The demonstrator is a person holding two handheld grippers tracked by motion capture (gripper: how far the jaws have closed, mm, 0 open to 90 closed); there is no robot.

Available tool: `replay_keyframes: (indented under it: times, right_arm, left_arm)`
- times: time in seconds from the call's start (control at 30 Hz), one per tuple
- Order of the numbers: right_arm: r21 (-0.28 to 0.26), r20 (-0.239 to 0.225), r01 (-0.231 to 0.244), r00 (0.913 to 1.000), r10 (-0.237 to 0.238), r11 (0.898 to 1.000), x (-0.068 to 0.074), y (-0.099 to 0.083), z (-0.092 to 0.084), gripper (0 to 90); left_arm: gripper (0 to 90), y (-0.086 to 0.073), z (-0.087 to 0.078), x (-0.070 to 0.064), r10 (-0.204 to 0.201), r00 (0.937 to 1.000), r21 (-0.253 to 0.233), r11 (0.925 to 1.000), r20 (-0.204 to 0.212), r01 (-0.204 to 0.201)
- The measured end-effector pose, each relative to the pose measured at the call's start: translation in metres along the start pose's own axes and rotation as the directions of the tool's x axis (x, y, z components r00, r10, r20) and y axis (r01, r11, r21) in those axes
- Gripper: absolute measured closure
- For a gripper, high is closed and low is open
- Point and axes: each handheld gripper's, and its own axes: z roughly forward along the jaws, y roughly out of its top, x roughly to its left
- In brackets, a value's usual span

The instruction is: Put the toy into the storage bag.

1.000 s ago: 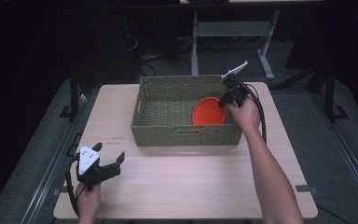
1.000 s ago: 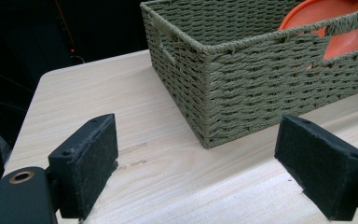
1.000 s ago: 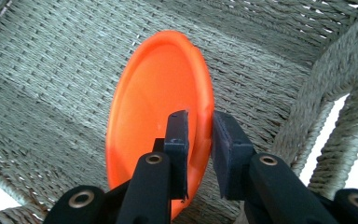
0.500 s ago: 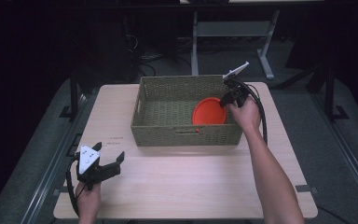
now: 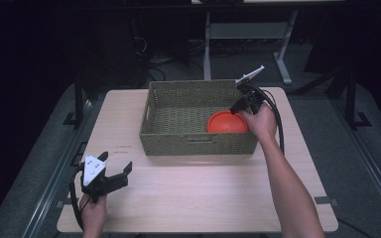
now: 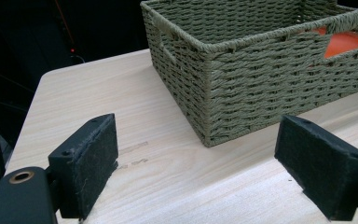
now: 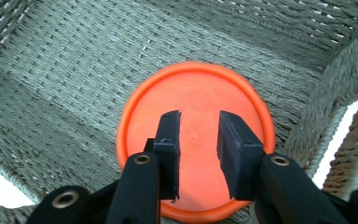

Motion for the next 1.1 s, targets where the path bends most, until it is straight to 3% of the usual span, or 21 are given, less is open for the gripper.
replay_keyframes:
  times: [0.4, 0.57, 0.9, 1.1]
  right_arm:
    - [-0.029, -0.046, 0.000, 0.9989, -0.001, 1.000, 0.001, -0.003, -0.015, 60.0]
    - [-0.075, -0.084, -0.011, 0.9964, 0.005, 0.997, 0.000, -0.008, -0.022, 55.7]
    - [-0.079, -0.112, -0.015, 0.9937, 0.006, 0.997, -0.004, -0.019, -0.031, 52.3]
    - [-0.087, -0.130, 0.008, 0.9913, -0.019, 0.996, -0.002, -0.022, -0.038, 47.6]
  left_arm:
    - [12.8, 0.000, 0.001, -0.001, 0.006, 1.0000, 0.004, 1.0000, 0.003, -0.006]
    - [12.8, 0.000, 0.000, -0.001, 0.007, 1.0000, 0.006, 1.0000, 0.001, -0.007]
    - [12.7, 0.000, 0.001, -0.001, 0.009, 1.0000, 0.008, 0.9999, -0.001, -0.009]
    - [12.7, 0.000, 0.001, -0.001, 0.012, 0.9999, 0.009, 0.9999, 0.000, -0.012]
